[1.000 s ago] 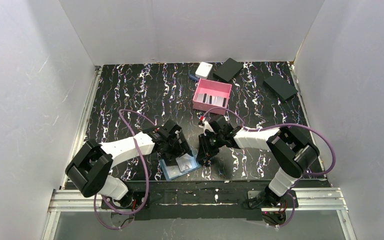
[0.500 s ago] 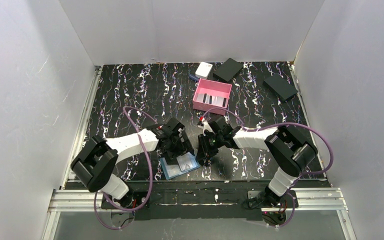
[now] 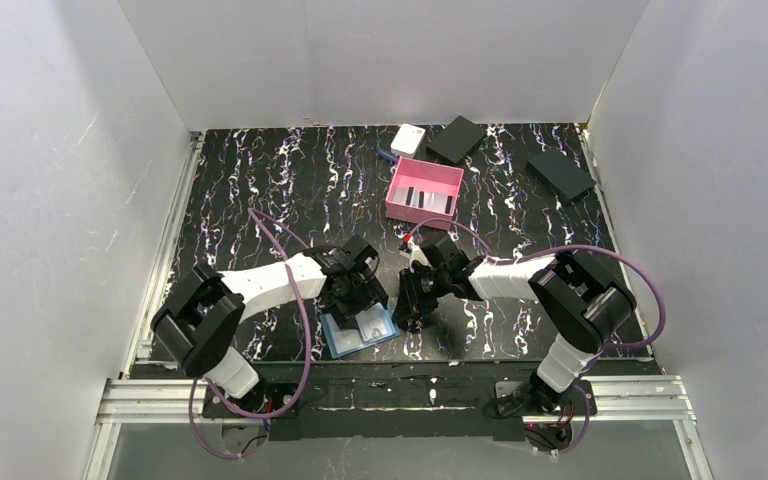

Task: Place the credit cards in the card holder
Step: Insert the credit card into the card holder.

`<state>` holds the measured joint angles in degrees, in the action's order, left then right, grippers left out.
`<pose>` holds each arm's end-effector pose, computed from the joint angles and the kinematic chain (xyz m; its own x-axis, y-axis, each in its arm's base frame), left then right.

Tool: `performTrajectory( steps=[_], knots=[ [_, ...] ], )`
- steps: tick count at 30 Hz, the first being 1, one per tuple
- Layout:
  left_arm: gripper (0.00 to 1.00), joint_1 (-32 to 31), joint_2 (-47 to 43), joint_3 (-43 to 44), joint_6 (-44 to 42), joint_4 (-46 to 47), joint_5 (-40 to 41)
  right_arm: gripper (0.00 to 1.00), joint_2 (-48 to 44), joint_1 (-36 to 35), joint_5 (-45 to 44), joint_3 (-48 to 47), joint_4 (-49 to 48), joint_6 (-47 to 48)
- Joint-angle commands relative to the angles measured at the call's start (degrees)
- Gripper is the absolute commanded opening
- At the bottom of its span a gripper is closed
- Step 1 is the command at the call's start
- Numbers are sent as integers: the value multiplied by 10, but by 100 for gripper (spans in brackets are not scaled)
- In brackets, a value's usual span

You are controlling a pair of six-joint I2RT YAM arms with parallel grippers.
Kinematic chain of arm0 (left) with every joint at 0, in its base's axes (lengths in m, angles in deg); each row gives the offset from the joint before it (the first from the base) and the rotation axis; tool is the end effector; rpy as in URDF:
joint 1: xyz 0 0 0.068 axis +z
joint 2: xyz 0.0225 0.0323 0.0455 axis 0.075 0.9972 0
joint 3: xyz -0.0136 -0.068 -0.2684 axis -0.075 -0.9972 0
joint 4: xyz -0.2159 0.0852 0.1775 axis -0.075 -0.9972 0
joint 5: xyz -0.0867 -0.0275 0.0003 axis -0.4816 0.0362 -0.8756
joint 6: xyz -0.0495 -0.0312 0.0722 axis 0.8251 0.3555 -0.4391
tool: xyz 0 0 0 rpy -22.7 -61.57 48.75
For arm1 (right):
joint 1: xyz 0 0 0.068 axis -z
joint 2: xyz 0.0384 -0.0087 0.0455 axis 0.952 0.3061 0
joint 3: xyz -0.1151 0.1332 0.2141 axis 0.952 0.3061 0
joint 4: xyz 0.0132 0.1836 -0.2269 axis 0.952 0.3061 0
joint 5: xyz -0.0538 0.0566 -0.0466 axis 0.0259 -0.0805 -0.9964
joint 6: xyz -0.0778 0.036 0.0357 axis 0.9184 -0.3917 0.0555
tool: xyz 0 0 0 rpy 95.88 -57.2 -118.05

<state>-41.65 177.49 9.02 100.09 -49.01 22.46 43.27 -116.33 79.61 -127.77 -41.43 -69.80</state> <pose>0.2289 -0.2413 0.1080 -0.8661 -0.4953 -0.0681 -0.4320 0.8100 -0.3967 0.2241 0.2769 0.0782 -0.9155 -0.2274 -0.3320 -0.3995 0.6124 0.6821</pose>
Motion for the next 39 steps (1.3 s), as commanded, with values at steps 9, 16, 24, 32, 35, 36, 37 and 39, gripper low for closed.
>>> performTrajectory(
  steps=[9, 16, 24, 32, 35, 36, 37, 39],
  knots=[
    [86, -7, -203, -64, -164, 37, 53, 22, 2, 1, 0, -6, 2, 14],
    [71, -7, -233, -119, -127, 59, 34, 23, -1, 0, -3, -20, 18, 26],
    [74, -7, -155, -127, -119, 114, -7, 23, -4, 0, -3, -19, 19, 27],
    [73, -7, -104, -130, -122, 167, -27, 23, 1, 1, 2, -17, 13, 25],
    [73, -7, -95, -129, -128, 200, -38, 23, 8, 0, 8, -17, 9, 22],
    [73, -7, -93, -126, -132, 209, -41, 23, 9, 0, 10, -17, 7, 21],
    [73, -7, -90, -121, -136, 215, -46, 23, 10, 0, 12, -17, 4, 20],
    [74, -7, -80, -111, -145, 226, -61, 23, 11, 0, 14, -16, -1, 16]
  ],
)
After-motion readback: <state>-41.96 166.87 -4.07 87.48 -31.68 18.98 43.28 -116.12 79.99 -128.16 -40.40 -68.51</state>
